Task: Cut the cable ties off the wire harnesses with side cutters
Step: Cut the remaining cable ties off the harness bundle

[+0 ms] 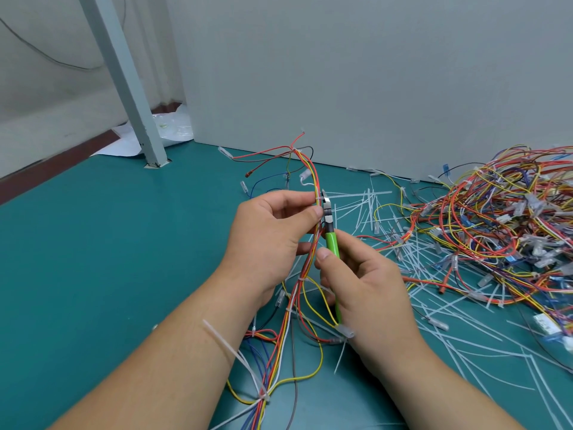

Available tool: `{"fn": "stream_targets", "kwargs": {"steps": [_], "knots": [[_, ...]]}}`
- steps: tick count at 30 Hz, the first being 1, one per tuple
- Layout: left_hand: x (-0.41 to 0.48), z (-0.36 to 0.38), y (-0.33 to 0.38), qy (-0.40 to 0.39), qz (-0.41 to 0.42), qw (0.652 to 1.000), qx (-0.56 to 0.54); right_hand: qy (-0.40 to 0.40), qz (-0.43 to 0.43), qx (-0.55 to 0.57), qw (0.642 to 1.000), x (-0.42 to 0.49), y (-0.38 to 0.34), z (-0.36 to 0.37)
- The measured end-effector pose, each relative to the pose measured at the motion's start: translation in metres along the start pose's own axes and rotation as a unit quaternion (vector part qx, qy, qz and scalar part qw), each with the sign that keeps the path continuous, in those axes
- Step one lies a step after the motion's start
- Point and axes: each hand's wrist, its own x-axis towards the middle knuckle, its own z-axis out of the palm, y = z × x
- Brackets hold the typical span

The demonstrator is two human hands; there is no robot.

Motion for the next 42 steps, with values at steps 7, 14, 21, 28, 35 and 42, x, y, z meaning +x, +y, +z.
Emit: {"fn": "stream_targets", "kwargs": {"steps": [7,14,21,28,35,42], "knots": [[-0.0009,0.0003,0.0008,-0.003,0.012,1.000,-0.002,-0.007,0.029,0.018,0.999,0.0004,-0.0001,0.0003],[-0.0020,0.0017,0.0011,-0.007,0.009,1.000,-0.001,0.013,0.045,-0.056,0.997,0.0003,0.0017,0.0021],[-0.0025,0.0030,0.0013,-0.016,0.004,1.000,-0.005,0.024,0.033,-0.077,0.996,0.0013,0.0007,0.0001],[-0.0020,0.0030,0.0013,-0.014,0.007,1.000,-0.006,0.025,0.032,-0.099,0.994,0.0026,0.0004,0.0001],[-0.0020,0.0024,0.0015,-0.009,0.007,1.000,-0.006,0.033,0.043,-0.072,0.996,0.0041,0.0020,-0.0007],[-0.0001,0.0016,0.0003,0.003,0.003,1.000,0.009,0.060,0.077,0.046,0.994,0.0054,0.0029,-0.0041]]}}
